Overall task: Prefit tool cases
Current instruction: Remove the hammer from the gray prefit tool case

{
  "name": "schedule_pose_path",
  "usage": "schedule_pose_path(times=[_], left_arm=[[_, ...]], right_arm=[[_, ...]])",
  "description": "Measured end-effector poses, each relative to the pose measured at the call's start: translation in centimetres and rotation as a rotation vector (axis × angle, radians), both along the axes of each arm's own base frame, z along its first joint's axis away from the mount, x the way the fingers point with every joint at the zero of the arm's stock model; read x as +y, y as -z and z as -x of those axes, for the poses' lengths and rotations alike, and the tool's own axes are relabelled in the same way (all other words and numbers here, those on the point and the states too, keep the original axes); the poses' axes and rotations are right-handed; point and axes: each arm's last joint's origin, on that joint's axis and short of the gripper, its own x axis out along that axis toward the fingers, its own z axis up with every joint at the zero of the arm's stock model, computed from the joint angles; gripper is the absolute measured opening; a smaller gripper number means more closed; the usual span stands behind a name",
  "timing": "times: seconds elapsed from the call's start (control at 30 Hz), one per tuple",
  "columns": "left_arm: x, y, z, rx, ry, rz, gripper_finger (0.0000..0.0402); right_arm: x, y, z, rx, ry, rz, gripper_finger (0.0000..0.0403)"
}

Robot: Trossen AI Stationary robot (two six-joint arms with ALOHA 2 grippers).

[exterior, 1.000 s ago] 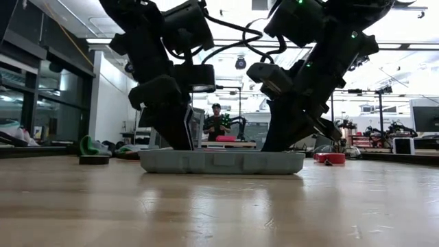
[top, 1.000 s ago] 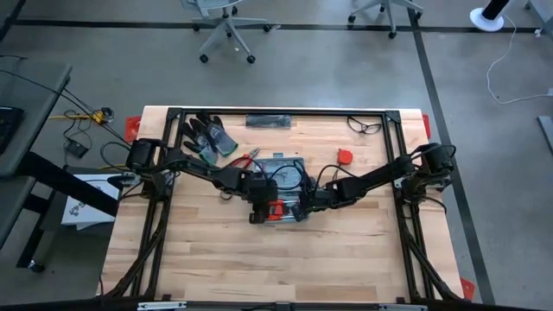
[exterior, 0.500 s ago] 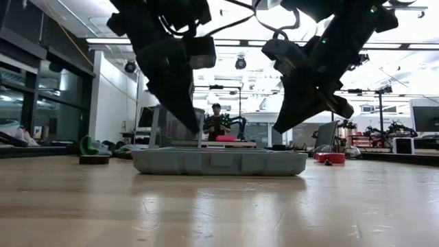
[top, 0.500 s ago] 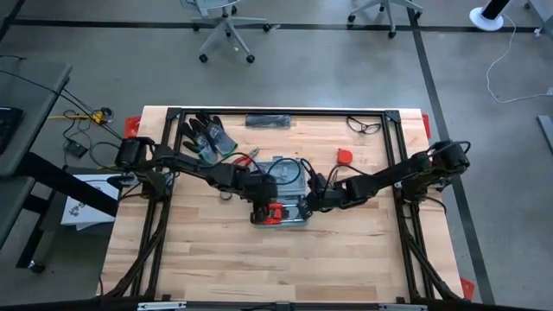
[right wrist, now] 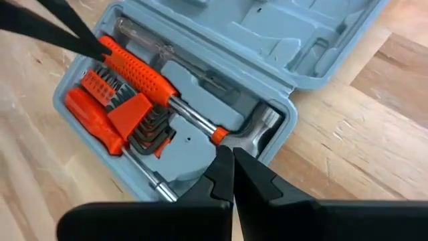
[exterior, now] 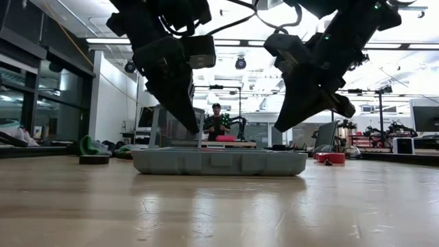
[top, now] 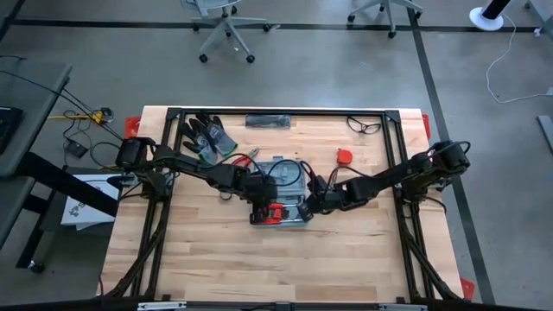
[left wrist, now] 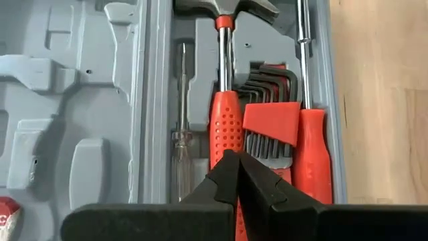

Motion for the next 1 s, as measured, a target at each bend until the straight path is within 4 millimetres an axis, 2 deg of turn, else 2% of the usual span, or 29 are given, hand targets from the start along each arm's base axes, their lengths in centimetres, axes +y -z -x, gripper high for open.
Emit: schedule_pose_path(times=[0.17,0.47,0.53,0.77,1.0], left_arm=[[0.0,0.0,0.1,0.010,0.010,0.017,0.0001],[0.0,0.0,0.1,0.016,0.010,0.017,0.0000],[0.0,0.0,0.2,0.019,0.012,0.020,0.0000],[0.0,0.1,0.3,0.030,0.011,0.034,0.0000],[0.0,0.1,0.3,0.028,0.007,0.035,0.0000]], right_arm=[[0.1,0.3,-0.1,0.012,-0.004,-0.001,0.0000],[0.7,4.4,-1.4,0.096,-0.010,-0.068,0.0000],[0.8,4.7,-1.6,0.095,-0.008,-0.078,0.0000],[0.8,4.1,-1.6,0.054,-0.015,-0.093,0.0000],[0.9,1.9,-0.8,-0.007,0.010,-0.034,0.0000]])
